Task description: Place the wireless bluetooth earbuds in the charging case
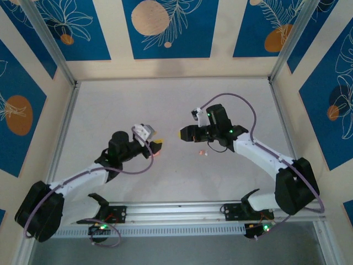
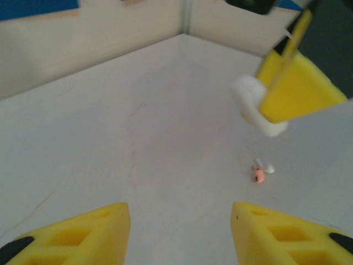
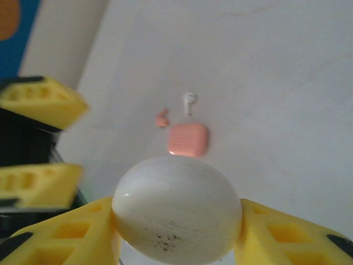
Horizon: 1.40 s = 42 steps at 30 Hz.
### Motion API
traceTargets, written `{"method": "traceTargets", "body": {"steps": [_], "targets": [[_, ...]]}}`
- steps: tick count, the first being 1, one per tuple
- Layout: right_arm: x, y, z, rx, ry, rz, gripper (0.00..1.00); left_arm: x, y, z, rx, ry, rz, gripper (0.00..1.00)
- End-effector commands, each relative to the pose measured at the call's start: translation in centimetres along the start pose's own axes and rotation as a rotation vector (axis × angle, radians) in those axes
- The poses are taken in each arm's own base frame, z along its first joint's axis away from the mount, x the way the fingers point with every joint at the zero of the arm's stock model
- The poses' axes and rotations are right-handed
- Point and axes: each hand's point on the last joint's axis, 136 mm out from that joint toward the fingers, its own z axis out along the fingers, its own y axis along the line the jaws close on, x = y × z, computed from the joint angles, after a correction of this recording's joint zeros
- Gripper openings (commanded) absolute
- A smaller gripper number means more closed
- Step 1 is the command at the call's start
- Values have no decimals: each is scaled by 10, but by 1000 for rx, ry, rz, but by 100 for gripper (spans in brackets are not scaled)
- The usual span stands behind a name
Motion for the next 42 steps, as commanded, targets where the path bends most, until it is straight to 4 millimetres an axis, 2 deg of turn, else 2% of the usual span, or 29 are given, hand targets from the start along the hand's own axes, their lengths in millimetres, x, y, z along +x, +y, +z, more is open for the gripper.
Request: {"method": "traceTargets", "body": {"steps": [1,5,12,26,31,37,42], "targets": [[-15,35,-13,-154,-99,-1,49,-25,-18,7,52,-147,117,51],[-7,45,-13,-187,-112,-6,49,-30,-29,17,74,-187,119,51],[4,52,-7,-201,-102,-3,50,-44,-39,22,76,-255,121,52],[4,56,-7,-204,-155,17,49,-50,-59,24,147,-306,88,56],[4,56,-10,-201,-173,13,50,-51,-59,23,143,-311,79,56],[8,59,-8,-229,-160,14,50,-58,-59,25,151,-335,44,42],[9,62,-9,-243,-156,4,50,-58,-61,25,167,-338,35,28]]}}
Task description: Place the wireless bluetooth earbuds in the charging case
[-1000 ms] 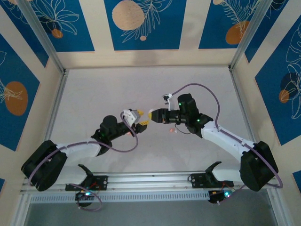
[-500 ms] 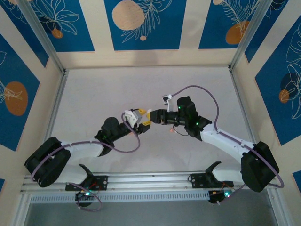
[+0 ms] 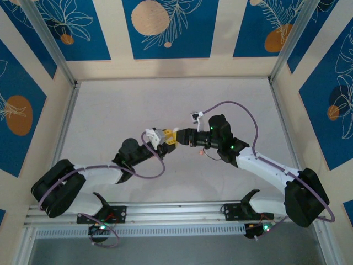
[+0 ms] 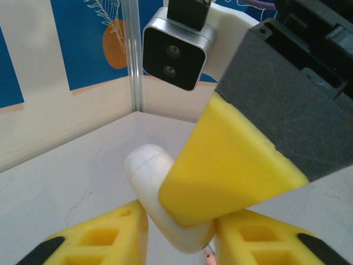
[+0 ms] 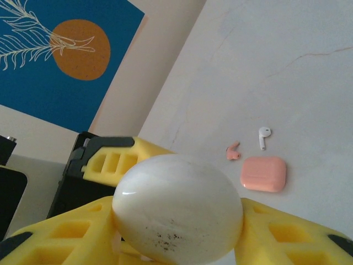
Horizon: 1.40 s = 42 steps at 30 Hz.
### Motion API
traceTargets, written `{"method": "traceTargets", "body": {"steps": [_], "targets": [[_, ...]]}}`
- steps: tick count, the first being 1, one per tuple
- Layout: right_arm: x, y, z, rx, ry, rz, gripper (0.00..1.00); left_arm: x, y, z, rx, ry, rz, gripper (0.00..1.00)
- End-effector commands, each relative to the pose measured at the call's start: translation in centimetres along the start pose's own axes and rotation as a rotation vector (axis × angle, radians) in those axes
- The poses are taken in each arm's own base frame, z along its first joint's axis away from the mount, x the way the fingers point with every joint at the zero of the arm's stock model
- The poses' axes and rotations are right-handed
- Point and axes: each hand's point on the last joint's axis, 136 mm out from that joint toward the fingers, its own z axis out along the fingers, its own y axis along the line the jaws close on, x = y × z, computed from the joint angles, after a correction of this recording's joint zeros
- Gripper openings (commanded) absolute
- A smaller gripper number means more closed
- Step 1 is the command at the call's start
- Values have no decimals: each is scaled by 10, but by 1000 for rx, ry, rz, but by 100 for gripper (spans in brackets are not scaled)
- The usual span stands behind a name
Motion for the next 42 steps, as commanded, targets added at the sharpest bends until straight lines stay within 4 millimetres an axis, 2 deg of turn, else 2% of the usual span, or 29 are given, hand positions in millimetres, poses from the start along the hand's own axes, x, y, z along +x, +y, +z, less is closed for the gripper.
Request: {"method": "traceTargets", "body": {"steps": [1,4,7,11,16,18,22,25,30,39,42], "targets": [[5,12,-3,-49,12,-15,51,-15,-5,1,23,-60,2,26],[4,12,-6,-39,3,-38,56,-16,-4,-4,7,-72,-4,19],[2,12,-13,-15,-13,-95,78,-16,-3,-8,4,-61,-16,16],[-1,15,-30,-5,-26,-234,85,-17,-1,-11,28,-25,-49,14],[0,22,-52,-97,-11,-447,84,-28,-2,-22,161,-30,-98,13],[4,28,-58,-144,0,-568,80,-36,-4,-26,227,-46,-118,13],[19,44,-66,-256,9,-901,73,-50,-19,-32,360,-96,-102,12],[23,46,-66,-287,21,-1029,70,-55,-28,-33,442,-107,-97,10],[21,52,-61,-335,102,-1052,68,-60,-38,-35,524,-112,-82,9],[15,65,-56,-429,114,-1045,65,-64,-44,-39,559,-125,-51,9],[15,72,-57,-485,131,-1029,60,-65,-45,-39,564,-126,-48,9]]}}
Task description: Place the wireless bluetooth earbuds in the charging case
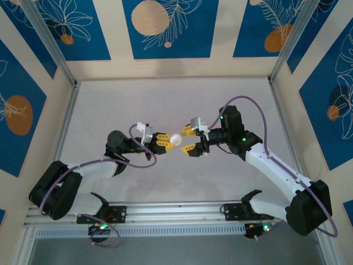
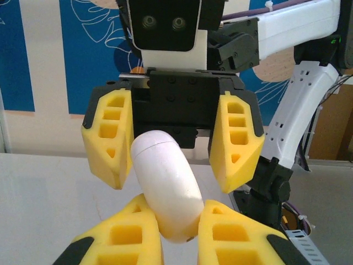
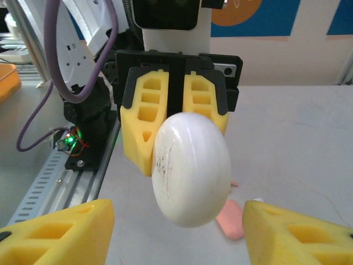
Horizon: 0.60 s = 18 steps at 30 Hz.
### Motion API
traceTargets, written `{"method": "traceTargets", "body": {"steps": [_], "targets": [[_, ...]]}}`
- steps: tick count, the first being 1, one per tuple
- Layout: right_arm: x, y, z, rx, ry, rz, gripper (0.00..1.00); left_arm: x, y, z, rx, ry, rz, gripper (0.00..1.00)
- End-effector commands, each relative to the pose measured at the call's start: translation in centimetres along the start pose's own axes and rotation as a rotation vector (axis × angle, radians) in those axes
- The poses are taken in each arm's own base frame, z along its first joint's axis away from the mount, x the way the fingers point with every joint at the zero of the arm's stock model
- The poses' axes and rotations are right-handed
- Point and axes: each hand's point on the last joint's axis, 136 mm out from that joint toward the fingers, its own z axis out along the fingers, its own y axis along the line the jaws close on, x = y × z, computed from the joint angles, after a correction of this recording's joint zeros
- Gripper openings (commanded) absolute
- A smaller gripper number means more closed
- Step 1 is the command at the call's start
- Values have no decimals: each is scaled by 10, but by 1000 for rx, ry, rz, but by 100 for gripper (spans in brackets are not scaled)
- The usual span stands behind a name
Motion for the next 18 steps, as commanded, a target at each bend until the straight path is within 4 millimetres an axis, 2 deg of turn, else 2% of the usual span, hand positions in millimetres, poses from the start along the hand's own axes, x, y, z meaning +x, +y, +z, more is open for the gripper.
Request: {"method": "traceTargets", "body": {"steps": [1,11,18], "targets": [[-16,11,-1,-97,-35,-18,58,-16,-6,1,49,-27,61,9],[-21,12,2,-167,-47,-3,34,-17,-7,2,55,-25,56,9],[-22,10,6,-194,-46,11,31,-18,-6,2,56,-26,55,9]]}}
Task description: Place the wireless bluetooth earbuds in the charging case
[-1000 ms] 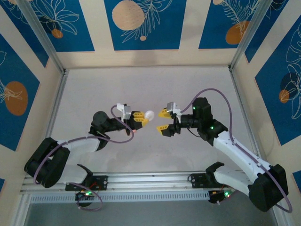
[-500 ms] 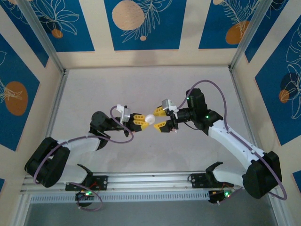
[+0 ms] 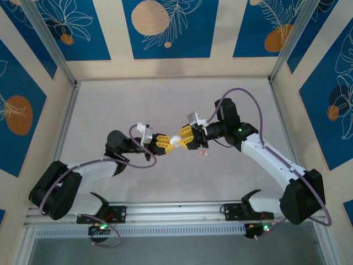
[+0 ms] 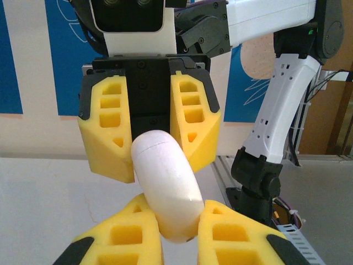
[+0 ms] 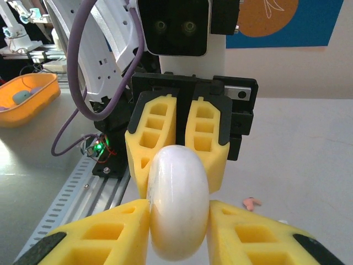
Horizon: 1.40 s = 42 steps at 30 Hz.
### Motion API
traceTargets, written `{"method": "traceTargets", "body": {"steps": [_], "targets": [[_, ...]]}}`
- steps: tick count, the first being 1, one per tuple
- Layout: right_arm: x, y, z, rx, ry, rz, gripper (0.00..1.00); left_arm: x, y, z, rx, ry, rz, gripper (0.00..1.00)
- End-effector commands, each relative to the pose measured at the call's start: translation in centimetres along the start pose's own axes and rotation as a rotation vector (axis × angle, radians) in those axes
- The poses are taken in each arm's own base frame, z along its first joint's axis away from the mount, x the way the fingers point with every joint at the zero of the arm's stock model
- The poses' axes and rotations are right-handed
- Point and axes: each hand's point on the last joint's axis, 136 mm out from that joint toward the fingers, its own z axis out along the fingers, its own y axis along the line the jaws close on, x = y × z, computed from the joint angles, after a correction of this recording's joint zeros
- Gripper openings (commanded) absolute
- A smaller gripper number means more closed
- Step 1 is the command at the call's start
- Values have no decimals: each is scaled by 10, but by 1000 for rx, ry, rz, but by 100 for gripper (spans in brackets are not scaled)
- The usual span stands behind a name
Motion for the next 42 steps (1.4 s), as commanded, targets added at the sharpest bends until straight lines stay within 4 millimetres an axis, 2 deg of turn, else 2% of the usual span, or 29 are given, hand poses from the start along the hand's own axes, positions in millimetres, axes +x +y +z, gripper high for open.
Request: {"method": "traceTargets", "body": {"steps": [1,4,8,11,14,18,22,27,36,42], "targets": [[-8,8,2,-62,-18,-8,28,-17,-1,2,22,-31,47,9],[-7,7,2,-56,-2,-9,19,-16,1,2,17,-28,42,10],[-2,3,-2,0,42,-24,16,-10,6,1,-22,-8,50,28],[6,-3,-8,84,110,-48,16,2,13,-2,-84,55,81,46],[19,-9,-14,172,208,-77,16,17,20,-9,-152,155,116,50],[29,-10,-17,219,297,-125,17,32,17,-15,-165,270,131,50],[42,-8,-12,218,403,-183,17,39,11,-14,-146,330,141,51],[37,-5,-3,185,391,-219,17,45,7,-12,-124,364,146,51],[34,-1,12,125,384,-238,17,41,0,-6,-91,333,142,50],[33,0,18,110,380,-248,17,40,-1,-6,-92,331,140,44]]}}
